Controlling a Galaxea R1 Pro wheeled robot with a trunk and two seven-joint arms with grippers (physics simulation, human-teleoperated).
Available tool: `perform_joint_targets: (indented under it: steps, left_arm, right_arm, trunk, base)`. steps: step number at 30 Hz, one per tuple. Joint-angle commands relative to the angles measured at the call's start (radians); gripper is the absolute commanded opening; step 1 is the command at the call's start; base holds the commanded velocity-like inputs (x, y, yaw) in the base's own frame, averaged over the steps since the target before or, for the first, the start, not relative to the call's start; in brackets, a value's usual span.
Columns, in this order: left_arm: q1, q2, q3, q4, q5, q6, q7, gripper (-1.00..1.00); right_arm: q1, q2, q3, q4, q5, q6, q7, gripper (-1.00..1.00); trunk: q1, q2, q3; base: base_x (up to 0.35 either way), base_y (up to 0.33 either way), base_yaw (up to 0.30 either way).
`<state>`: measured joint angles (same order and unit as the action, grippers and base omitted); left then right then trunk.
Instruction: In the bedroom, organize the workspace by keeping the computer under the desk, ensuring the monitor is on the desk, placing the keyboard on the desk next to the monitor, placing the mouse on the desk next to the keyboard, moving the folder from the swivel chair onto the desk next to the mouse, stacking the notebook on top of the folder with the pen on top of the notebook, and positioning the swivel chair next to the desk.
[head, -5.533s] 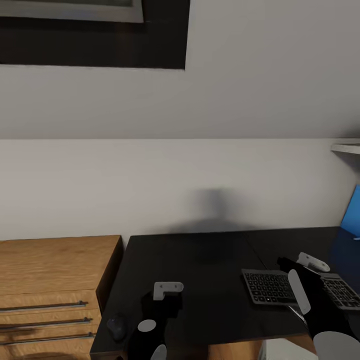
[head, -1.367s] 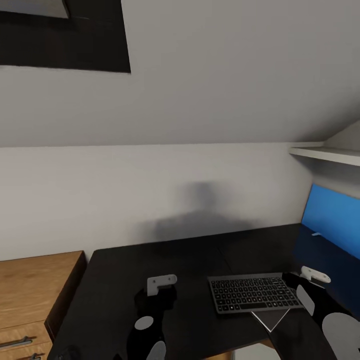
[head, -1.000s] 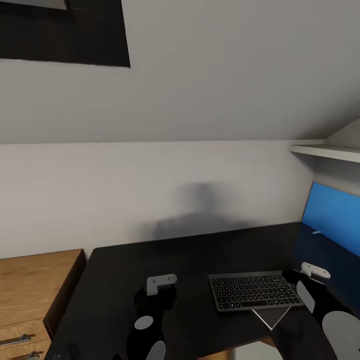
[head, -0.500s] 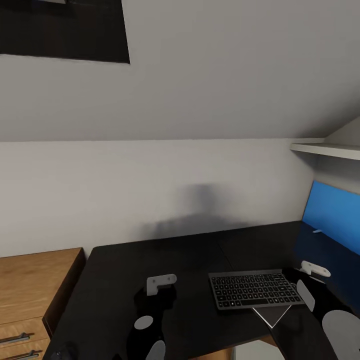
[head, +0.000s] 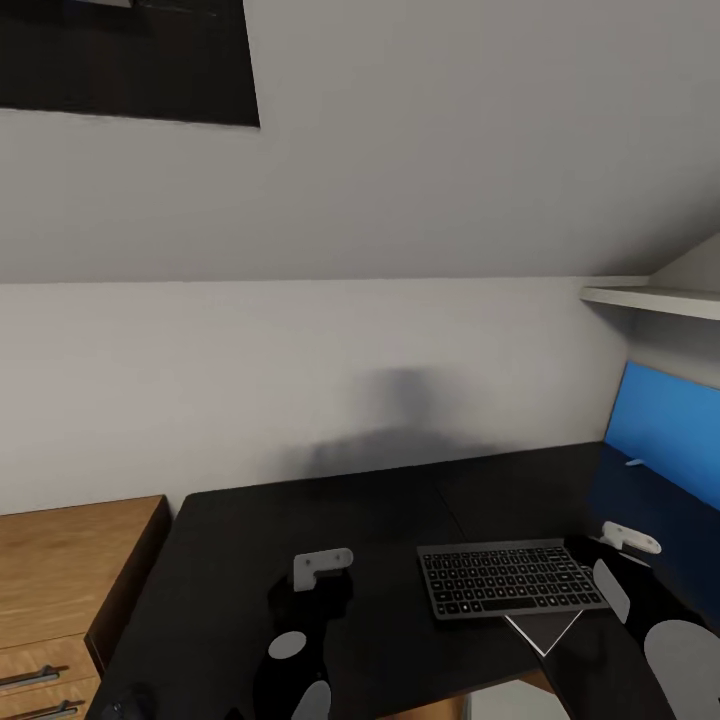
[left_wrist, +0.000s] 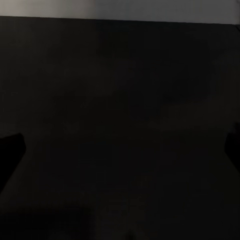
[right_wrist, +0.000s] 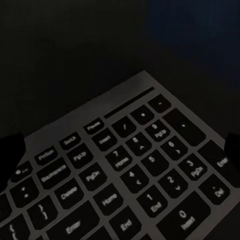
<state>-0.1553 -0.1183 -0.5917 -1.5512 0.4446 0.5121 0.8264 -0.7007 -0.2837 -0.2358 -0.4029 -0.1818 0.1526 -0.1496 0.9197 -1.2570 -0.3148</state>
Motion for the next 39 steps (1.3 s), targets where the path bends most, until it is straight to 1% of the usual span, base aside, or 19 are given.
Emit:
perform_joint_targets:
  steps: [1, 8, 39]
  left_arm:
    - [-0.001, 0.000, -0.001, -0.001, 0.006, 0.003, 0.008, 1.00]
    - [-0.001, 0.000, -0.002, -0.001, 0.007, 0.003, 0.008, 1.00]
    - [-0.001, 0.000, -0.002, -0.001, 0.007, 0.003, 0.008, 1.00]
  right_arm:
    - [0.000, 0.000, 0.001, -0.002, -0.010, 0.004, -0.004, 1.00]
    - [0.000, 0.000, 0.001, -0.002, -0.010, 0.004, -0.004, 1.00]
    - [0.000, 0.000, 0.001, -0.002, -0.010, 0.004, -0.004, 1.00]
  trunk:
    - [0.000, -0.001, -0.001]
    - [0.000, -0.001, -0.001]
    - [0.119, -0.218, -0.098]
  base:
    - [0.000, 0.000, 0.000]
    - [0.000, 0.000, 0.000]
    - [0.000, 0.000, 0.000]
